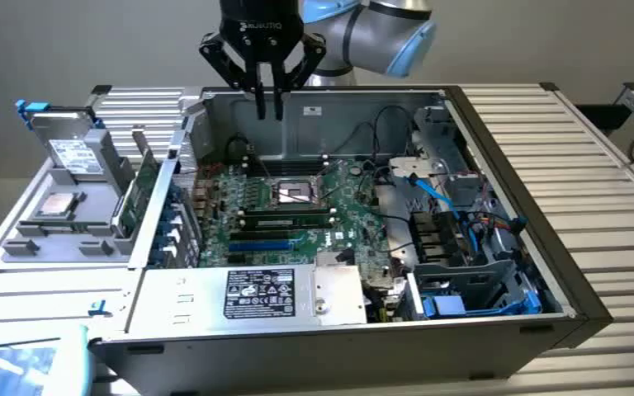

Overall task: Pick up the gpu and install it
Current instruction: 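Reach for the gpu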

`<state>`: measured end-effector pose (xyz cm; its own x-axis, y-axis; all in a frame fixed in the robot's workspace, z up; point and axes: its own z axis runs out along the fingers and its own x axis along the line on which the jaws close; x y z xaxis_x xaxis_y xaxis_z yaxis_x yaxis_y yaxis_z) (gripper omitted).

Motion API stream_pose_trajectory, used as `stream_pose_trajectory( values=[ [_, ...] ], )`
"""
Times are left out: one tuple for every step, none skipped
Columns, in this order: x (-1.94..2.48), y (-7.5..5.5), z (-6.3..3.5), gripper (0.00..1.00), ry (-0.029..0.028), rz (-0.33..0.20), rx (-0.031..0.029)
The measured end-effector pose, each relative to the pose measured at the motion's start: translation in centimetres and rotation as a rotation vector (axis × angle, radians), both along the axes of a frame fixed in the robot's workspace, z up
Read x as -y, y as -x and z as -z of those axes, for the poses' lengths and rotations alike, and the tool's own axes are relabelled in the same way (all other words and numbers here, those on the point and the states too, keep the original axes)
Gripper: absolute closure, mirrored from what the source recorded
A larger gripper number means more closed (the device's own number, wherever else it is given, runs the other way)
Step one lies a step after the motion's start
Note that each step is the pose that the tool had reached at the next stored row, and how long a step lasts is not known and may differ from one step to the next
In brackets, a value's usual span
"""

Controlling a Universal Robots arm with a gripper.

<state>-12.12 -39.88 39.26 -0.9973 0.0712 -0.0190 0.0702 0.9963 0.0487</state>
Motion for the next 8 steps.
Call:
stream_pose_trajectory(
  values=[
    [0.0,0.0,0.0,0.71,-0.0001,0.0,0.0],
    [0.0,0.0,0.0,0.71,0.0,0.0,0.0],
    [0.0,0.0,0.0,0.71,0.0,0.0,0.0],
    [0.0,0.0,0.0,0.71,0.0,0.0,0.0],
    [0.0,0.0,0.0,0.71,0.0,0.0,0.0],
    [0.0,0.0,0.0,0.71,0.0,0.0,0.0],
    [0.0,0.0,0.0,0.71,0.0,0.0,0.0],
    [0.0,0.0,0.0,0.71,0.0,0.0,0.0]
  ],
)
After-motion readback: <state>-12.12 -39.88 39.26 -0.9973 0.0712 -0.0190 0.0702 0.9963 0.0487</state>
